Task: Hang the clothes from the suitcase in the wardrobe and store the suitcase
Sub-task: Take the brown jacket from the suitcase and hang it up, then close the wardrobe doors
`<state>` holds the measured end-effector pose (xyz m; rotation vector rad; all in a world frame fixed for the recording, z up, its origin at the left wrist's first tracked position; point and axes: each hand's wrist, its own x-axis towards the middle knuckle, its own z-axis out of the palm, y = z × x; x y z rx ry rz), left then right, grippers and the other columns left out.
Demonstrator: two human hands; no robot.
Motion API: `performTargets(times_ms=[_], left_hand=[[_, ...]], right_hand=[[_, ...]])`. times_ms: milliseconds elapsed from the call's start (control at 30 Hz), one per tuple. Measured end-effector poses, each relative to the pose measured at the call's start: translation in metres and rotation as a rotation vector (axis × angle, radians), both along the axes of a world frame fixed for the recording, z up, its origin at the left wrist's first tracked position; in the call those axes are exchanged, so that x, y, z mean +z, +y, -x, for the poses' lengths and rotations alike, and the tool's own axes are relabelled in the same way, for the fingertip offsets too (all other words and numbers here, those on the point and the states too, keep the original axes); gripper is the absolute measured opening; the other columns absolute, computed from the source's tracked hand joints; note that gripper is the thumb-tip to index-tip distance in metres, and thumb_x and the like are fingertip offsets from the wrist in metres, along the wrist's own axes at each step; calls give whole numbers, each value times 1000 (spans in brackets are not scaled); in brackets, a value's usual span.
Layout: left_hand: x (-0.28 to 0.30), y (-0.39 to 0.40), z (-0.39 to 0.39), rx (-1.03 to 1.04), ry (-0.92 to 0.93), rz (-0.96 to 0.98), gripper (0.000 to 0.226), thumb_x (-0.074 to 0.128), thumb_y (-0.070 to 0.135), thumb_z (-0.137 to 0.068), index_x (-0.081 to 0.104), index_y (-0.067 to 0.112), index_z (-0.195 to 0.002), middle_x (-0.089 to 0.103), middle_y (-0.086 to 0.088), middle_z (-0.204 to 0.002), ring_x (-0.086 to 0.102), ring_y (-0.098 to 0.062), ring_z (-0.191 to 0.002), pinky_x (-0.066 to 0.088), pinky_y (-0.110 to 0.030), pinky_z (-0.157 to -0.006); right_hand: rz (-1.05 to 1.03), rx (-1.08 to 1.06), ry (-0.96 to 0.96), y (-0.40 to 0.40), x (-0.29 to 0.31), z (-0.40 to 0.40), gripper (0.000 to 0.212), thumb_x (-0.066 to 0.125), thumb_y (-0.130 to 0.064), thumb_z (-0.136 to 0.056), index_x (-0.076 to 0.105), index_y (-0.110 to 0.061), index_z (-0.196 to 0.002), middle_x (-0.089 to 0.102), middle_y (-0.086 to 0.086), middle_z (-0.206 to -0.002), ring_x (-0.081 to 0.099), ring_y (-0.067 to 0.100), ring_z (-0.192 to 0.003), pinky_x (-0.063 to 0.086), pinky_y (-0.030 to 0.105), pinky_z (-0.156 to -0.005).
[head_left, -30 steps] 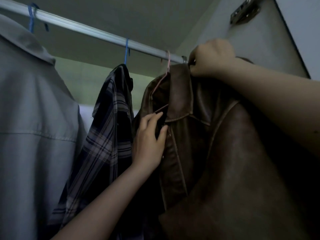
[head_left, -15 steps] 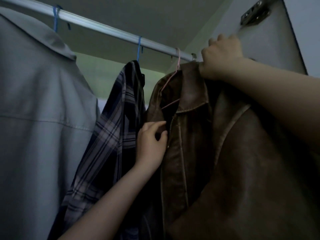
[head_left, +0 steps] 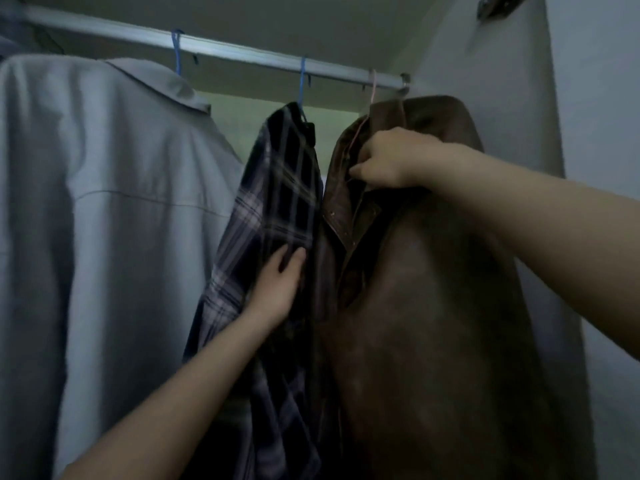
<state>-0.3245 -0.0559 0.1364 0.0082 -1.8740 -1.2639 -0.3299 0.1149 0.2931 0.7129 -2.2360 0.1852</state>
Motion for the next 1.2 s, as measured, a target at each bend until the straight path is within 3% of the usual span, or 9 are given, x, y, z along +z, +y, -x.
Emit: performTargets(times_ms=[200,433,533,700,867,967,1033,1133,1200], left_hand=[[-40,40,-76,-74,13,-10,38,46,43,-92,53,30,-127,53,5,-134,47,-13,-125,32,-38,-111],[-117,94,-180,-34,-71,-151,33,42,36,-95,52,29,-125,59,8,-120,54,-12,-112,43,-31,-91],[-128,98,-221,18,-24,-156,26,42,32,-95,55,30,-118,60,16,-113,55,-1,-105,42,-22,-86],[-149,103,-284,126,-4,-202,35,36,36,-94,50,27,-124,58,4,-123,56,-15,-111,42,-41,-99],[-167,111,-325,140,-24,-186,35,33,35,-95,49,28,-125,56,2,-127,53,-18,-116,42,-31,-87],[-168,109,-350,115,-52,-185,34,33,35,-96,47,29,-127,54,4,-128,51,-16,-119,41,-31,-94],[-172,103,-371,99,-62,-180,39,39,51,-90,48,33,-124,55,8,-126,52,-14,-117,41,-29,-94],[-181,85,-408,155,-51,-156,78,47,92,-49,51,45,-112,56,21,-121,54,-6,-114,43,-28,-93],[-186,70,-429,190,-54,-134,81,47,93,-45,51,47,-111,56,21,-122,54,-6,-115,41,-34,-102]], right_hand=[[117,241,6,33,-49,-48,32,43,-39,-91,66,-20,-100,59,3,-93,50,23,-81,37,28,-67],[212,453,-197,80,-140,-90,25,44,-37,-91,64,-29,-105,64,-3,-102,59,21,-92,45,29,-69],[221,467,-253,99,-163,-107,27,43,-38,-92,62,-30,-111,63,-2,-113,58,22,-100,48,30,-77],[281,490,-344,133,-177,-133,27,44,-37,-93,62,-29,-112,62,-3,-118,58,20,-104,50,33,-87],[360,515,-381,158,-180,-156,27,45,-36,-93,62,-27,-112,64,-3,-115,58,18,-103,49,33,-89],[417,496,-397,162,-184,-171,30,47,-36,-92,59,-26,-118,64,-1,-113,58,18,-103,48,31,-89],[443,498,-400,160,-190,-185,34,48,-35,-93,54,-23,-124,61,-2,-109,55,16,-99,44,27,-82],[475,483,-413,154,-201,-210,39,48,-34,-94,48,-21,-130,57,-5,-103,53,14,-94,38,24,-76],[481,467,-419,152,-209,-226,42,48,-34,-93,47,-20,-133,57,-5,-103,52,14,-94,39,25,-76]])
